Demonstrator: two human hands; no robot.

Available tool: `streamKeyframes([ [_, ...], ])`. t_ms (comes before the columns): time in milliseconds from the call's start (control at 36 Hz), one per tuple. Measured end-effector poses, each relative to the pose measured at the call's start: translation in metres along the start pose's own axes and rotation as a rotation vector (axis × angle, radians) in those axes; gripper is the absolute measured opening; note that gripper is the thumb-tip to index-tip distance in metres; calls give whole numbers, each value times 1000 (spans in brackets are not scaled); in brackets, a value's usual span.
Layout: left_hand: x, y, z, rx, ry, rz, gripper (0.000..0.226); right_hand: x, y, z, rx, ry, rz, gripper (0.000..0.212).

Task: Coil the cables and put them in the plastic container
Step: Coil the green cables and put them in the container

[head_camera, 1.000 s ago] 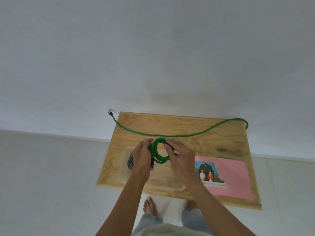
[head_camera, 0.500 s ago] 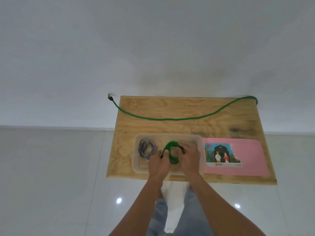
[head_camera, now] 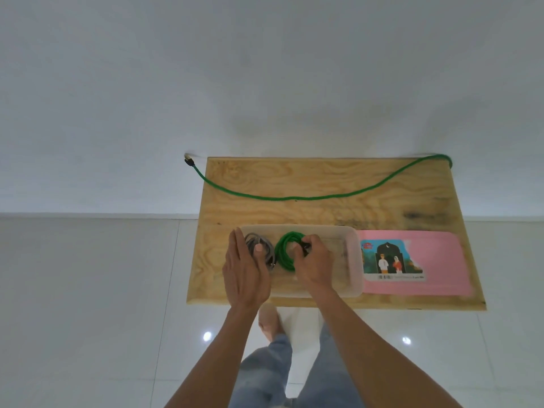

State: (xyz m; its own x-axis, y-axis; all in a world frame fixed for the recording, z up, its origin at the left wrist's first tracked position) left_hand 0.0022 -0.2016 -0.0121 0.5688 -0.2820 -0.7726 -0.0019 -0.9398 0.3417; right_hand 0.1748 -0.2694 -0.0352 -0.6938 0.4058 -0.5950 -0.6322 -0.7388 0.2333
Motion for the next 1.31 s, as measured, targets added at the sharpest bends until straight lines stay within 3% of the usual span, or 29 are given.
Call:
streamKeyframes([
  [194,2,-2,0,4,-27,7,71,-5,7,2,34,-29,79,43],
  [444,0,-4,-2,-4,-17,54,66,-17,12,9,3,-10,66,58],
  [944,-43,-41,-54,124,64,29,60,-74,-13,61,-136,-84,-118,47],
  [1139,-45,-84,-79,114,90,18,43,-92,-77,49,-128,-10,-85,25],
  [1306,-24,-124,-86,84,-98,81,33,-86,-127,25,-88,89,39,19],
])
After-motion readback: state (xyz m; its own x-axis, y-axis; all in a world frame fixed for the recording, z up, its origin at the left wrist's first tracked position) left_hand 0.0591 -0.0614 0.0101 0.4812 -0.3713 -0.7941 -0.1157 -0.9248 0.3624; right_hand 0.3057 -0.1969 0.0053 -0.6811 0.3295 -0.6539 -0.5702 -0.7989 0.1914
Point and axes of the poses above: each hand's wrist, its own y-axis away from the middle knuckle, its own x-axis out of the palm, z = x × y, the point moved 8 cm from there along -y, towards the middle knuckle, and after that the axes turned 12 degrees about -x, right-handed, at the moved point
